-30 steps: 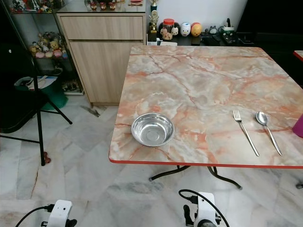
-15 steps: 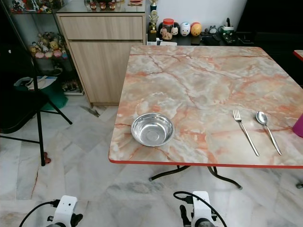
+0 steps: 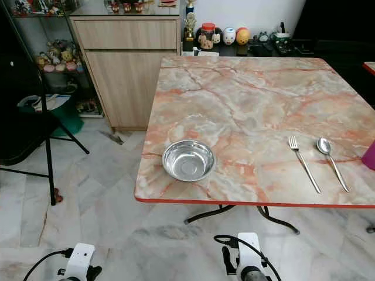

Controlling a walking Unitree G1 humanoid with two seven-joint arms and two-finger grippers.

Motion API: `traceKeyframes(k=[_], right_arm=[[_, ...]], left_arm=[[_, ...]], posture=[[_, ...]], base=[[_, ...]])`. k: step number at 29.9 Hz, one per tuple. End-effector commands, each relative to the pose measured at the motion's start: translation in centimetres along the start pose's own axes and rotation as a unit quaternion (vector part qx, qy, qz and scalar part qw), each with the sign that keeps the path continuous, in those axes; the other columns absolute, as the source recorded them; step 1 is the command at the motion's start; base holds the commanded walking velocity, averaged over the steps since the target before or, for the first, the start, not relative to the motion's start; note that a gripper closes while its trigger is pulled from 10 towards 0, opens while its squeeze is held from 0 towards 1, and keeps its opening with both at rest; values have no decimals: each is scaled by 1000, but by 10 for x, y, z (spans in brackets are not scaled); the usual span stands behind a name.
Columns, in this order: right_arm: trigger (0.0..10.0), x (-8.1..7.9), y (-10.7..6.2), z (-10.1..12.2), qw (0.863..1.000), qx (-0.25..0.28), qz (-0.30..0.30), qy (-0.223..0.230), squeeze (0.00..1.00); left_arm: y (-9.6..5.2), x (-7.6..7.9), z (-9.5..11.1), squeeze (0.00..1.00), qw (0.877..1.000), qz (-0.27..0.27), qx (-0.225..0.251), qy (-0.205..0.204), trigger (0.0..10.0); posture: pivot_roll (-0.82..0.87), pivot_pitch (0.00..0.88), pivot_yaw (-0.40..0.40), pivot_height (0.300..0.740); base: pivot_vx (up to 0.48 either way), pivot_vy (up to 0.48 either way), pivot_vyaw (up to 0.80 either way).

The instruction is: Setting the table

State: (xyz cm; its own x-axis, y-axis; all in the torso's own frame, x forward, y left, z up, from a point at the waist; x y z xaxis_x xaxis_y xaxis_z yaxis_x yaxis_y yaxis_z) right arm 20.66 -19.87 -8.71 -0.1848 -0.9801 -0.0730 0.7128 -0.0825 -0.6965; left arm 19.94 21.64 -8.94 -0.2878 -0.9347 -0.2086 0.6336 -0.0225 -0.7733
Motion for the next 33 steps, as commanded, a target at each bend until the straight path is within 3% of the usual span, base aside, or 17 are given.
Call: traceKeyframes(k=[1, 12, 23, 26, 30, 33], right_arm=[[10000, -1, 0, 0, 1000, 0, -2, 9, 0], [10000, -1, 0, 1, 1000, 10, -12, 24, 0], [10000, -1, 0, 2, 1000, 9, -11, 9, 0], [10000, 0, 1, 1, 1000, 2, -11, 4, 0], [10000, 2, 0, -5, 999, -18, -25, 36, 0], [10000, 3, 1, -9, 998, -53, -19, 0, 0]], left_arm=[[-1, -1, -3, 0, 1000, -1, -2, 8, 10000], [0, -1, 0, 0, 1000, -1, 1, 11, 10000], [0, 2, -1, 0, 1000, -2, -1, 10, 10000], [1, 3, 0, 0, 1000, -2, 0, 9, 10000], [1, 4, 2, 0, 1000, -2, 2, 6, 10000], [2, 5, 3, 0, 1000, -1, 3, 2, 10000]], posture=[[-45, 0, 8, 740], [-41, 0, 7, 740], [-50, 0, 10, 740], [-47, 0, 8, 740], [-43, 0, 6, 740], [-29, 0, 0, 740]], base=[[0, 0, 0], [0, 0, 0], [0, 0, 0], [0, 0, 0], [0, 0, 0], [0, 0, 0]])
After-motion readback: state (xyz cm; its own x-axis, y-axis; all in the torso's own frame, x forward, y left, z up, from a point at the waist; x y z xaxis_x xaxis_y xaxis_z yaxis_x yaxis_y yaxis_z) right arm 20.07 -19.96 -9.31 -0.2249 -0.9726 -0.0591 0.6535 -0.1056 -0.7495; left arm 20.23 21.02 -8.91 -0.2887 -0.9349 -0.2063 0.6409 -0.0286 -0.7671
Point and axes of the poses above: a point about 5 cm out from each wrist's last joint towards the gripper, its own y axis pointing out of the wrist towards the gripper, its own z axis along the axis of the wrist's last joint, x = y × z, the point moved 2 cm from there along y, pointing out of the wrist towards the gripper, and after that the axes turned 12 degrees about y, right-handed, at the moved point
